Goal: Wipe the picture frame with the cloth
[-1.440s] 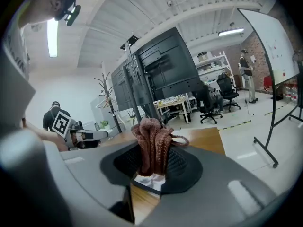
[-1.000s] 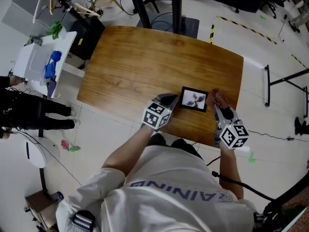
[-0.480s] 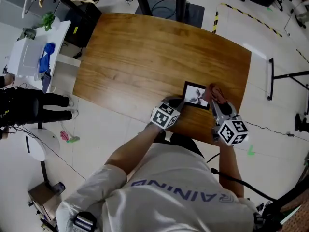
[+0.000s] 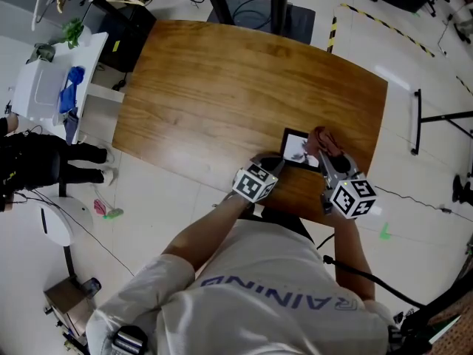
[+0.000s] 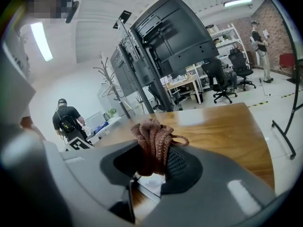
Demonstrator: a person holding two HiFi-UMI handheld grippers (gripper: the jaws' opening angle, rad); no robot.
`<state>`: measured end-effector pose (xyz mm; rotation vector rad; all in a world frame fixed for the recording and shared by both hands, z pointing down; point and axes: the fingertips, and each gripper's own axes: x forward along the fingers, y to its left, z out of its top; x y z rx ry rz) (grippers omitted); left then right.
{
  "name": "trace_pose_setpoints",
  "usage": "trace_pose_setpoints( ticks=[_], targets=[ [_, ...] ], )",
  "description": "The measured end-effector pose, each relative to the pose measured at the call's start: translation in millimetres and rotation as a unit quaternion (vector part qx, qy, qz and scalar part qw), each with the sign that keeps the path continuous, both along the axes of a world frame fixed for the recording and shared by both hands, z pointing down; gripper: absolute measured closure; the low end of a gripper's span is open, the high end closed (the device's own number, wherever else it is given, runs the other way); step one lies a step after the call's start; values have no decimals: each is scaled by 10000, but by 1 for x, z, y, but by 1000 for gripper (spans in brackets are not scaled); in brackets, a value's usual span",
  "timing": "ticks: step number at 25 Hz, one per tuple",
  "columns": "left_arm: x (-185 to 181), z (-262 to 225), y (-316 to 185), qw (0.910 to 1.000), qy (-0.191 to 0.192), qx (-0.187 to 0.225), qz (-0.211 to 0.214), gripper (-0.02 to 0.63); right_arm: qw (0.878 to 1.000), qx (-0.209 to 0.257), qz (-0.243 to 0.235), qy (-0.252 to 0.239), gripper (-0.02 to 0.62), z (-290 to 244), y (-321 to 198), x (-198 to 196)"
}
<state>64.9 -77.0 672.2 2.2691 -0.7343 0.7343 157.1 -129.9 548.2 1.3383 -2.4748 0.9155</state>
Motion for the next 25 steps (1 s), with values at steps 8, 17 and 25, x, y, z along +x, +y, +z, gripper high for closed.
trace_pose_setpoints(
  ticks=[8, 17, 25],
  targets=[
    [1, 0, -2, 9998, 72, -161, -57, 600, 9954, -719, -639, -17, 480, 56, -17, -70],
    [0, 4, -1, 9999, -18, -114, -80, 600, 9853, -1469, -724, 479, 479, 102, -14, -81],
    [1, 3, 0, 10000, -81, 46, 2, 600, 9861, -1484, -501, 552, 477, 108, -17, -58]
  ],
)
